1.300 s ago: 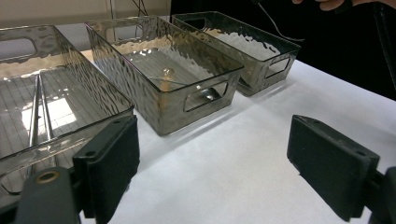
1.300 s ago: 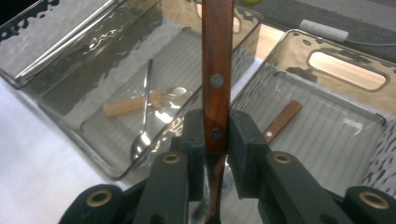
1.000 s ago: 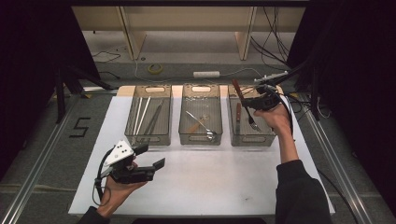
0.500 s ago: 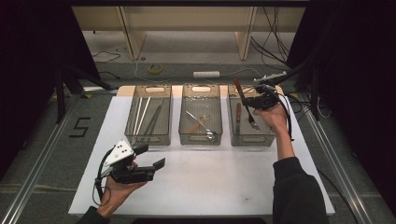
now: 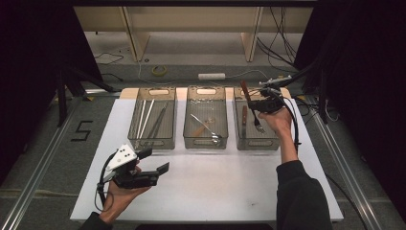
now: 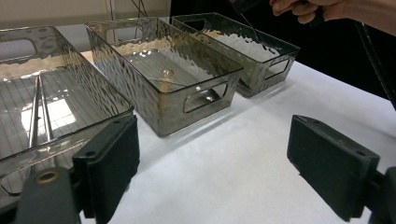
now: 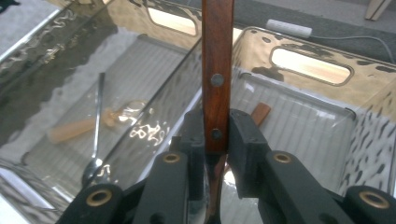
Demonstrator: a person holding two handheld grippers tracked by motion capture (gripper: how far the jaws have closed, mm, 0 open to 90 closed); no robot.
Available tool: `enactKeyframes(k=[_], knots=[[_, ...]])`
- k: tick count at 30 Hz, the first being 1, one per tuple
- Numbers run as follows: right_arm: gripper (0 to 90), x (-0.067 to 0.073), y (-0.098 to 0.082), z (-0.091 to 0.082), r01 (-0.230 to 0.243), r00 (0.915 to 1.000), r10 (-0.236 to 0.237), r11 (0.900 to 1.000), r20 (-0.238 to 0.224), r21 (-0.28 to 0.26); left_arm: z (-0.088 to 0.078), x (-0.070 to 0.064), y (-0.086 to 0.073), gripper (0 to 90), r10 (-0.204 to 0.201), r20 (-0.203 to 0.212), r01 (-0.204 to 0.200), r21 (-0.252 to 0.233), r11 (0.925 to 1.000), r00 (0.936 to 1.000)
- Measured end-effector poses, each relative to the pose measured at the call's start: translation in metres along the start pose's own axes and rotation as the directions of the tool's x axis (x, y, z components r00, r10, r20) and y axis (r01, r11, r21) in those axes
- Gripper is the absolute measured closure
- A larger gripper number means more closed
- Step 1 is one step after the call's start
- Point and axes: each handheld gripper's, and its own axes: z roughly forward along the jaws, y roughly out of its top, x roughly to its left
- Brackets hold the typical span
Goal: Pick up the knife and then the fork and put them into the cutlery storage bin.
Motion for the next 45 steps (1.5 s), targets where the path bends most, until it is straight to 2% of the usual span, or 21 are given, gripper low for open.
enactKeyframes(k=[8,17,26,45], knots=[[77.9,0.001,-0.007,0.008,-0.001,0.9996,0.001,1.000,0.027,0.002,0.000,0.000,0.000,16.6,0.001,0.001,-0.001,0.000,1.0000,1.0000],[77.9,0.004,-0.009,0.015,0.003,0.9995,-0.004,1.000,0.032,0.009,0.000,0.000,0.000,16.6,0.001,0.001,-0.001,0.000,1.0000,1.0000],[77.8,0.002,-0.019,0.022,-0.017,0.9992,0.016,1.000,0.037,0.026,0.000,0.000,0.000,16.6,0.007,0.001,-0.007,0.004,1.0000,1.0000],[77.7,0.002,-0.026,0.032,-0.039,0.9980,0.036,0.997,0.052,0.059,0.000,-0.001,0.000,16.6,0.004,0.003,-0.004,0.005,1.0000,1.0000]])
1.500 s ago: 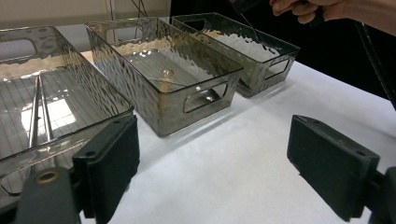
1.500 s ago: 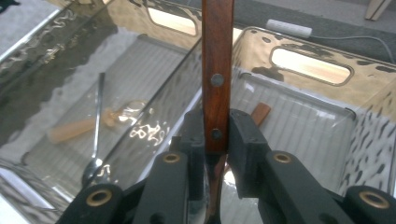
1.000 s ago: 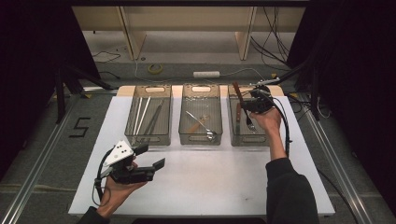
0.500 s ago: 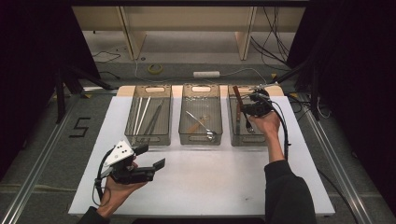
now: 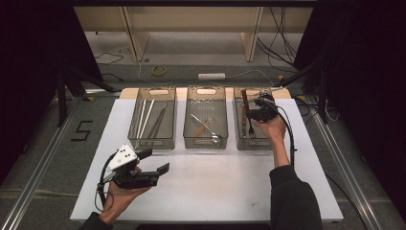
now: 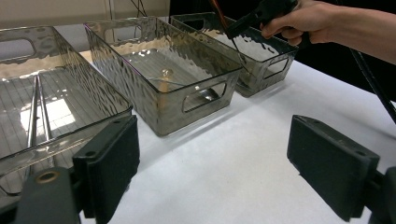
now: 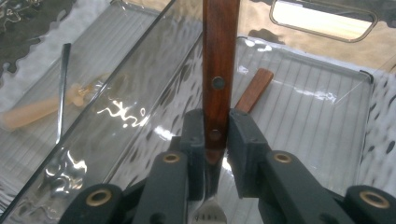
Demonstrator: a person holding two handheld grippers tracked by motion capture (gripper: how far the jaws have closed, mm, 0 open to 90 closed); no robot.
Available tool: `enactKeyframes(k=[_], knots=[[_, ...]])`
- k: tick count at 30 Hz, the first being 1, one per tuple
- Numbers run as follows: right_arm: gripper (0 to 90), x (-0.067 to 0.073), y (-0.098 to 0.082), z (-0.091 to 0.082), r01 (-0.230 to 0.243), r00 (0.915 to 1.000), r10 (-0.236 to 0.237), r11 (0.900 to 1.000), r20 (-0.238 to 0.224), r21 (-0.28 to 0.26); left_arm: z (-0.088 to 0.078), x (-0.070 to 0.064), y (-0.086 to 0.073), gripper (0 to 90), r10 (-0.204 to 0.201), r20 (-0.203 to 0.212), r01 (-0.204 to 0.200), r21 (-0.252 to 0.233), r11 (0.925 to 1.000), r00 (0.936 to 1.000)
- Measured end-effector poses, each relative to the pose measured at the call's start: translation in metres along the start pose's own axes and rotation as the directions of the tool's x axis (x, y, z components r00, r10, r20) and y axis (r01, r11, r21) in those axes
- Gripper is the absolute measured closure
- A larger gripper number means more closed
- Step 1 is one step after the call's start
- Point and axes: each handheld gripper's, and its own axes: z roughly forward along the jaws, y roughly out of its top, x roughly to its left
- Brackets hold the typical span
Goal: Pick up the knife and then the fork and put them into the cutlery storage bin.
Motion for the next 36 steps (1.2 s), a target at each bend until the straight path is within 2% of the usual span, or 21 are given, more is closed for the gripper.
enactKeyframes(k=[6,8,10,12,17,28,32,36], knots=[[77.5,0.001,-0.001,0.005,0.001,0.9999,-0.002,1.000,0.010,0.018,0.000,0.000,0.000,16.6,0.000,0.002,0.000,0.000,1.0000,1.0000],[76.4,0.000,0.000,0.006,-0.011,0.9996,0.010,0.999,0.026,0.036,0.000,0.000,0.000,16.6,0.001,0.001,-0.001,0.000,1.0000,1.0000],[61.7,0.000,0.001,0.006,-0.036,0.9991,0.036,0.999,0.025,0.034,0.000,0.000,0.000,16.6,0.001,0.001,-0.001,0.000,1.0000,1.0000],[52.4,0.000,0.002,0.005,-0.056,0.9978,0.055,0.998,0.038,0.031,0.000,0.000,0.000,16.6,0.000,0.002,0.000,0.001,1.0000,1.0000],[45.1,0.000,0.003,0.002,-0.069,0.9974,0.068,0.997,0.024,0.018,0.000,0.000,0.000,16.6,0.001,0.001,0.000,-0.001,1.0000,1.0000],[40.7,0.003,0.004,-0.009,-0.059,0.9982,0.059,0.998,0.000,-0.022,0.000,0.000,0.000,16.5,0.001,0.001,-0.001,0.001,1.0000,1.0000],[37.9,0.004,0.004,-0.014,-0.063,0.9977,0.062,0.997,-0.025,-0.035,0.000,0.000,0.000,16.5,0.002,-0.001,-0.002,0.001,1.0000,1.0000],[35.2,0.010,0.004,-0.020,-0.038,0.9986,0.037,0.998,-0.039,-0.042,0.000,0.000,0.000,16.6,0.002,0.001,-0.002,0.001,1.0000,1.0000]])
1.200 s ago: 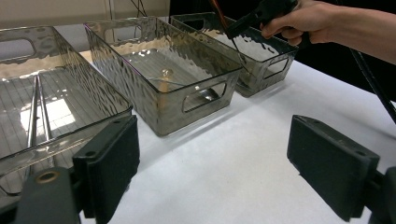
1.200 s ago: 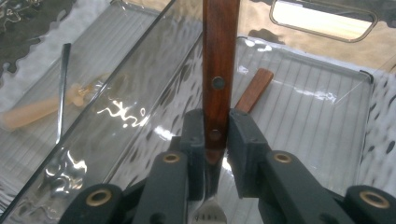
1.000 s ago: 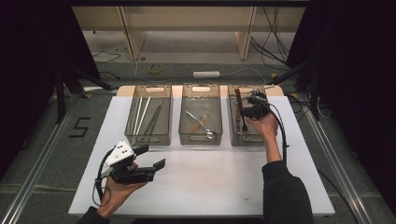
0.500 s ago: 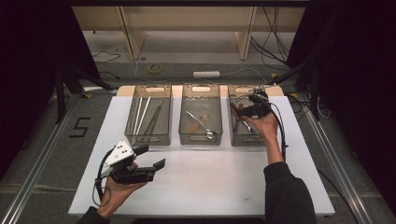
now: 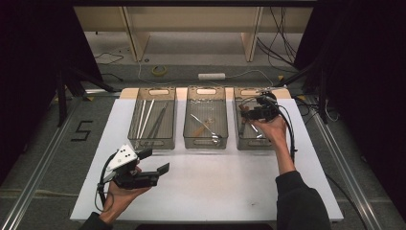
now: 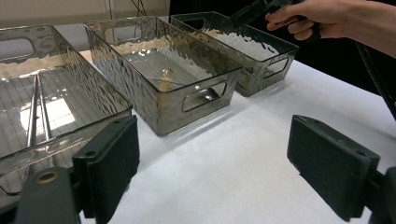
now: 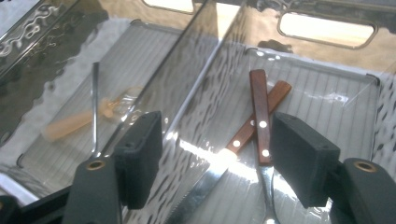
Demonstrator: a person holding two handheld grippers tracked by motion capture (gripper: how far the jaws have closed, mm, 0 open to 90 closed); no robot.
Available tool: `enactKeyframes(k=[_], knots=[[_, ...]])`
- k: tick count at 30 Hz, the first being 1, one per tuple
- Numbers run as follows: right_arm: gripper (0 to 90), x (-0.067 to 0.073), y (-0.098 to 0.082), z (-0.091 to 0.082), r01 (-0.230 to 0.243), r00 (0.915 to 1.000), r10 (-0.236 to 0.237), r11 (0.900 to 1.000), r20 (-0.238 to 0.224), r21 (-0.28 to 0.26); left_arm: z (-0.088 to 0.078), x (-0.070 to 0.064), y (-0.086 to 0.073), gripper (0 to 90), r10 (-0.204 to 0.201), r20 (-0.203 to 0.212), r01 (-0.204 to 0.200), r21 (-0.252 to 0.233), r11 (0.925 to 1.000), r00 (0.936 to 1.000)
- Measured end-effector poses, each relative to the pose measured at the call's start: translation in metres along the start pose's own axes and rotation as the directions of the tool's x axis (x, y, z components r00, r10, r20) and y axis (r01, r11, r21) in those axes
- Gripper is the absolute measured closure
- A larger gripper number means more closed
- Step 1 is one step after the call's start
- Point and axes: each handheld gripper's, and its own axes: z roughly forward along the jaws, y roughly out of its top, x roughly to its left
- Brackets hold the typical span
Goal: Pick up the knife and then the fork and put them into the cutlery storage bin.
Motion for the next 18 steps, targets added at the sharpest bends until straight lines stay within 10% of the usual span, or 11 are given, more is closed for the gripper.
enactKeyframes(k=[18], knots=[[29.0,0.029,-0.006,-0.026,0.034,0.9954,-0.042,0.995,-0.086,-0.096,0.000,0.000,0.000,16.6,-0.002,-0.001,0.002,0.002,1.0000,1.0000]])
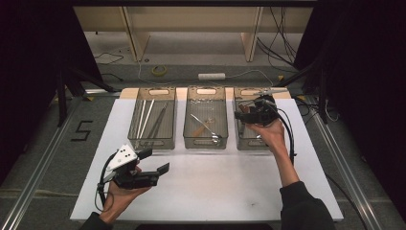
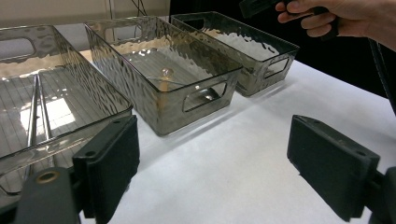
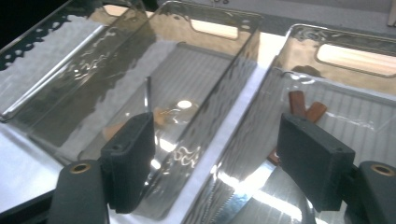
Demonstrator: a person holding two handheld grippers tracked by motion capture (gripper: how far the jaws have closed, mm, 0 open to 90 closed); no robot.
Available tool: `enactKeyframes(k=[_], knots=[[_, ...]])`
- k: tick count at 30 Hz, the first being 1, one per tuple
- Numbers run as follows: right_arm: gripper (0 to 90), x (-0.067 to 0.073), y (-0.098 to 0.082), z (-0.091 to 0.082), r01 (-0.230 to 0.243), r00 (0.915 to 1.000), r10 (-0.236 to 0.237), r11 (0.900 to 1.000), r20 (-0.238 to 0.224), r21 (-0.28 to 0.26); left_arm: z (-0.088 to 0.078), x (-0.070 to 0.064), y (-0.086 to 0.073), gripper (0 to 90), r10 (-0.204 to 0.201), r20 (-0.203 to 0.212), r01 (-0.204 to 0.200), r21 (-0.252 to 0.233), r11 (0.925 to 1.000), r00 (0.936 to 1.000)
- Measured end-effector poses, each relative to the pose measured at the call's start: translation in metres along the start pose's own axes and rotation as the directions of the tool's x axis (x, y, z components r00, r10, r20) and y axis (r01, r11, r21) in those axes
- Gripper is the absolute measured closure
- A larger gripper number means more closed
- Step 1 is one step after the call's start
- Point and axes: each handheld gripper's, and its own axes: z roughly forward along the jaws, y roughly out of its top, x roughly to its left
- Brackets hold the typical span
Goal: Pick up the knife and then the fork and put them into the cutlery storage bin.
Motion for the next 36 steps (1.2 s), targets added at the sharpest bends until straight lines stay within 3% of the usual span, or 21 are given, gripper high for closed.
enactKeyframes(k=[11,36], knots=[[27.8,0.013,-0.009,-0.012,0.038,0.9991,-0.038,0.999,-0.019,-0.035,0.001,0.000,0.000,16.5,-0.001,0.002,0.001,0.001,1.0000,1.0000],[26.5,0.039,-0.042,-0.027,0.067,0.9925,-0.077,0.992,-0.094,-0.110,0.002,0.000,0.000,16.5,-0.003,0.003,0.003,0.004,1.0000,1.0000]])
